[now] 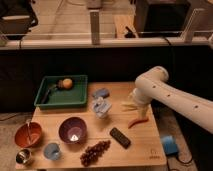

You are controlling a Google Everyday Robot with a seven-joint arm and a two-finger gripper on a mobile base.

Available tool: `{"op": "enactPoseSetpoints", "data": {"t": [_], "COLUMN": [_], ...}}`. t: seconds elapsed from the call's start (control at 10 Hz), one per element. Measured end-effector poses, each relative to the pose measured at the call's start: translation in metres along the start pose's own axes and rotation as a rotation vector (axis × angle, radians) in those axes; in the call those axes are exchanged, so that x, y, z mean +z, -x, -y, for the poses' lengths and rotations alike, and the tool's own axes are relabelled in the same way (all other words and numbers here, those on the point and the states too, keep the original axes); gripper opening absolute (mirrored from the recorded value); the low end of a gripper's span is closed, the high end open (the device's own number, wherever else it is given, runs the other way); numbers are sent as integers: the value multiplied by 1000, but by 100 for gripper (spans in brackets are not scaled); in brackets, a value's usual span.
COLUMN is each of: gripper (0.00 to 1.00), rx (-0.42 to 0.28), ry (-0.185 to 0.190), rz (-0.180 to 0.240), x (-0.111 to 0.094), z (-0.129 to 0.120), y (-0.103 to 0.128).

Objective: Place sponge in metal cup

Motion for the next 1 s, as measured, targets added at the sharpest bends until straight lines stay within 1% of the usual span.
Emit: {"op": "enactPoseSetpoints", "data": {"t": [0.1,0.2,0.3,0.5,0.6,0.7,0.8,1.0], "gripper": [80,80,80,80,80,80,80,80], "rx": [-23,-38,-51,-77,-88,-94,-96,-94], "ry": [-25,-46,-72,-108,-123,-132,-138,-144], "rz": [20,29,37,42,42,36,28,30], "x": [0,-1,-2,1,4,7,12,24], "z": [14,25,39,67,80,89,100,117], "y": [5,8,13,22,26,23,18,14]}}
